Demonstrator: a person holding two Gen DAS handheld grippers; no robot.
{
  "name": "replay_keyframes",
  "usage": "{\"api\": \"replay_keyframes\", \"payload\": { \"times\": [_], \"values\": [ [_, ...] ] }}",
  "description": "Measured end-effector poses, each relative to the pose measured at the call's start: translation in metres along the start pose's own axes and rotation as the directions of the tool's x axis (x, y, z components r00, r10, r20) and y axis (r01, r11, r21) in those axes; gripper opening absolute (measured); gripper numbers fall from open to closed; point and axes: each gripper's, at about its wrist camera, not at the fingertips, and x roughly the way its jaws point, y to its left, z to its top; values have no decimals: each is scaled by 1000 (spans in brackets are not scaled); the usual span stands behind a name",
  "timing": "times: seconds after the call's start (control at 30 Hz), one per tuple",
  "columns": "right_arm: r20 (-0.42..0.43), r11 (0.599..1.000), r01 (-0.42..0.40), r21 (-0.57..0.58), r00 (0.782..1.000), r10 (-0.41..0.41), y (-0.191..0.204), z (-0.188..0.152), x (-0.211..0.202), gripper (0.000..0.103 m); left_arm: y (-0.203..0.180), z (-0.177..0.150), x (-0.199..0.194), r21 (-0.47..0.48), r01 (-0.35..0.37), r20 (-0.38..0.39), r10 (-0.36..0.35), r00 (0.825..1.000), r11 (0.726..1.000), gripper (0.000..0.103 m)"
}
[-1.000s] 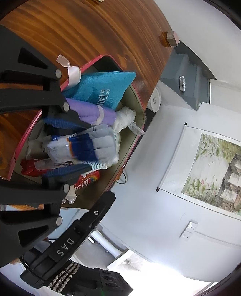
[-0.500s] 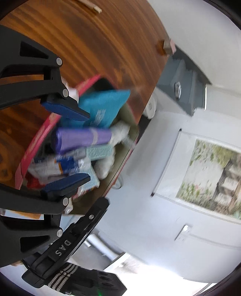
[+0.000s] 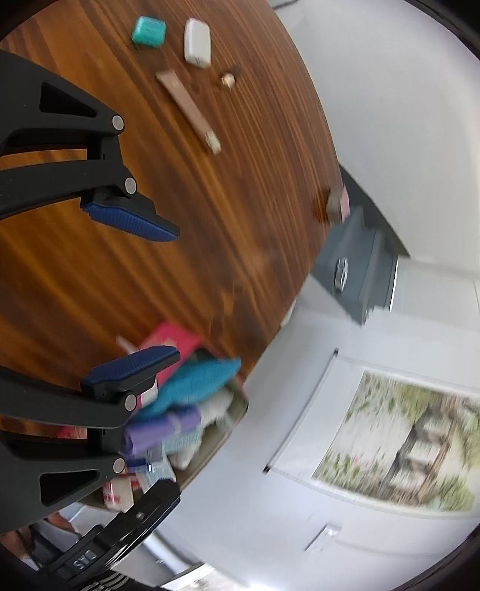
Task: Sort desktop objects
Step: 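Move both grippers away from the red box back over the table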
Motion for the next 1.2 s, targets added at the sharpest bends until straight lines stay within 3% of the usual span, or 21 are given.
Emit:
{"api": "replay_keyframes", "payload": {
  "times": [0.27, 0.57, 0.87, 1.2],
  "values": [
    [-53, 991, -86, -100, 995, 81, 47, -15, 11, 78, 77, -14, -14, -74, -169, -9, 169, 986, 983, 63],
    [-137, 978, -144, -153, 983, 124, 77, -33, 29, 78, 175, -26, -26, -208, -332, -60, 327, 943, 920, 62],
    [-208, 963, -182, -199, 968, 141, 104, -49, 44, 79, 232, -33, -20, -226, -404, -119, 387, 914, 886, 63],
    [-248, 957, -198, -212, 958, 143, 120, -57, 56, 79, 254, -40, -4, -203, -412, -157, 386, 909, 888, 63]
  ]
}}
